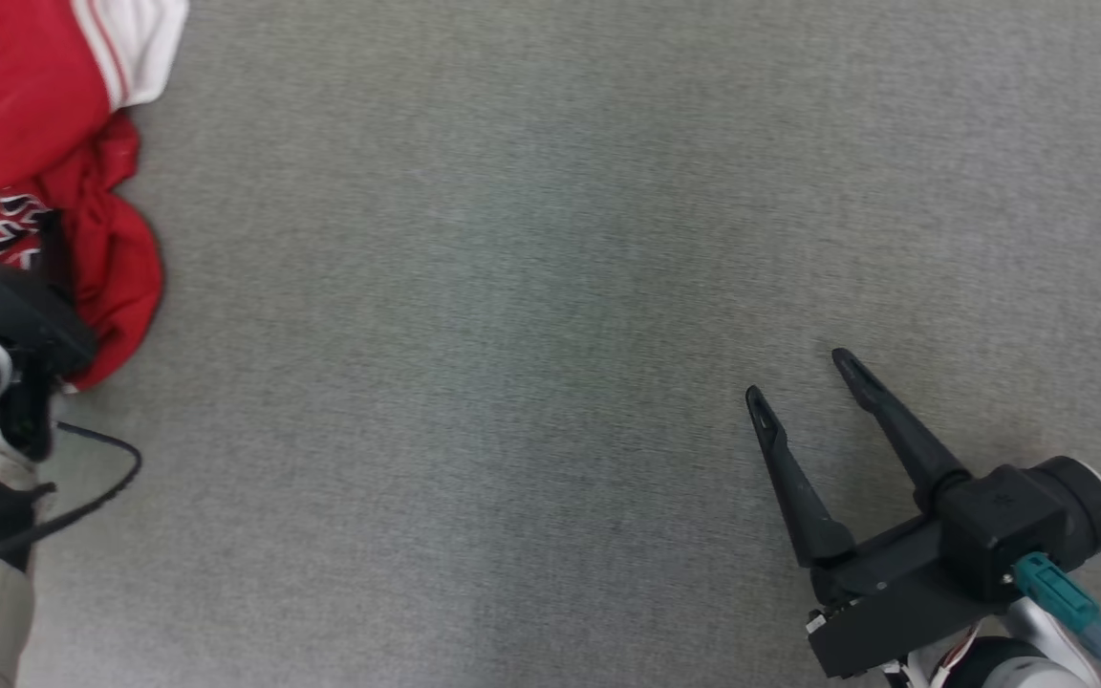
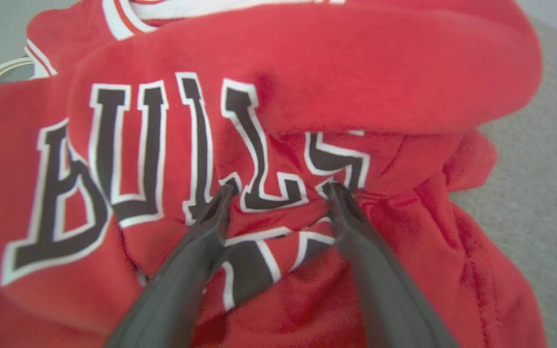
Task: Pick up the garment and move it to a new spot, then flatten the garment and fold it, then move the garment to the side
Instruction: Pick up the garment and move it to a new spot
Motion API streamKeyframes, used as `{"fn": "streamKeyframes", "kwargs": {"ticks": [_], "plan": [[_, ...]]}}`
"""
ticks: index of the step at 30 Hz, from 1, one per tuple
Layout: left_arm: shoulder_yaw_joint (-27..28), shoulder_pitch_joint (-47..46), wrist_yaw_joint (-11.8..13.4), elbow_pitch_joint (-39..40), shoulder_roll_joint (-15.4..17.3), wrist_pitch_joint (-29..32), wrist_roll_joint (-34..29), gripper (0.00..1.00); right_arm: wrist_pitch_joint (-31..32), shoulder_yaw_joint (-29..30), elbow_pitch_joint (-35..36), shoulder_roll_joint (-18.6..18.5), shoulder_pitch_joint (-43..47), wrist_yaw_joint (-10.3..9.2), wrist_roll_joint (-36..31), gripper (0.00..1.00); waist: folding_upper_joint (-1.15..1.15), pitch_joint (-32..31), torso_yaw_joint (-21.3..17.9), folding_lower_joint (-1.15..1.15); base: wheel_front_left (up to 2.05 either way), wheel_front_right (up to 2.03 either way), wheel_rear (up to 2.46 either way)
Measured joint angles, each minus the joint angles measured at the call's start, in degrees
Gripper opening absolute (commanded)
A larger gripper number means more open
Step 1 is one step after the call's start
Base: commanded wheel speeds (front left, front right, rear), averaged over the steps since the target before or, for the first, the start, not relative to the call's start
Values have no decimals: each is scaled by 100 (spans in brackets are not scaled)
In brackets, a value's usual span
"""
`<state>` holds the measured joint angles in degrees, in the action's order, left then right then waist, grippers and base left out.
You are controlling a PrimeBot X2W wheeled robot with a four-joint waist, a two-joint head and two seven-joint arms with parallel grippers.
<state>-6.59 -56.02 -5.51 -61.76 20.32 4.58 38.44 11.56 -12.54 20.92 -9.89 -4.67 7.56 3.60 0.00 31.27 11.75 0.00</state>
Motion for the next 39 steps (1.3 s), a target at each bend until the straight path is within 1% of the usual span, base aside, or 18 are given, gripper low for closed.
{"fn": "streamKeyframes", "kwargs": {"ticks": [1, 2, 3, 4, 7, 9, 12, 17, 22, 26, 29, 30, 31, 32, 35, 38, 39], "plan": [[23, -38, 14, -83, 4, -25, 20, 100, -5, -1, -36, 3, 1, 0, 0, 100, 0, 25, -57, 0, 0, 0, 0], [41, -65, 24, -152, 32, -40, 44, 48, -27, -3, -90, 15, 2, -1, 1, 100, 0, 43, -106, 0, 0, 0, 0], [43, -81, 24, -212, 55, -69, 43, 33, -49, -25, -134, 37, 1, 0, 15, 100, -1, 53, -150, -1, 0, 0, 0], [37, -94, 51, -256, 77, -142, 36, 0, -64, -40, -171, 59, 1, 0, 38, 100, -1, 52, -185, -1, 0, 0, 0], [-10, -161, 43, -371, 93, -292, 4, 0, -171, -110, -337, 93, -42, -1, 88, 100, 0, -30, -236, 0, 0, 0, 0], [-49, -153, -7, -419, 127, -361, -21, 0, -267, -164, -489, 141, -135, -1, 134, 100, 0, -127, -255, 0, 0, 0, 0], [-70, -139, -92, -396, 248, -459, -16, 0, -453, -281, -762, 259, -253, 0, 264, 100, 0, -337, -276, 0, 0, 0, 0], [-176, 20, -164, 2, 571, -609, 41, 0, -915, -271, -1413, 486, -363, 0, 502, 100, 0, -831, -302, 0, 0, 0, 0], [-450, 346, -190, 850, 802, -469, 220, 0, -1298, -90, -1960, 630, -358, -1, 709, 100, 0, -1442, -346, -1, 0, 0, 0], [-576, 656, -189, 1613, 1003, -261, 417, 0, -1479, 77, -2216, 680, -318, 0, 783, 100, -1, -1965, -395, -2, 0, 0, 0], [-631, 781, -189, 2236, 1063, -148, 472, 0, -1568, 240, -2353, 692, -202, -1, 800, 100, -1, -2333, -448, -2, 0, 0, 0], [-648, 835, -189, 2451, 1050, -111, 495, 0, -1591, 281, -2384, 690, -163, -1, 817, 100, -1, -2451, -471, -2, 0, 0, 0], [-647, 957, -149, 2897, 1020, -79, 534, 0, -1619, 336, -2413, 693, -91, -1, 888, 100, -1, -2667, -528, -2, 0, 0, 0], [-661, 1009, -127, 3163, 1006, -41, 569, 0, -1619, 365, -2416, 695, -77, -1, 905, 100, -1, -2763, -564, -2, 0, 0, 0], [-724, 1138, 53, 3895, 923, 24, 576, 0, -1612, 424, -2392, 699, -31, -1, 902, 100, -1, -2976, -736, -3, 0, 0, 0], [-789, 1295, 202, 4535, 701, 58, 609, 0, -1569, 420, -2359, 697, 7, -1, 866, 100, -1, -3111, -962, -2, 0, 0, 0], [-789, 1295, 202, 4535, 701, 58, 609, 0, -1569, 420, -2359, 697, 7, -1, 866, 100, -1, -3111, -962, -2, 0, 0, 0]]}}
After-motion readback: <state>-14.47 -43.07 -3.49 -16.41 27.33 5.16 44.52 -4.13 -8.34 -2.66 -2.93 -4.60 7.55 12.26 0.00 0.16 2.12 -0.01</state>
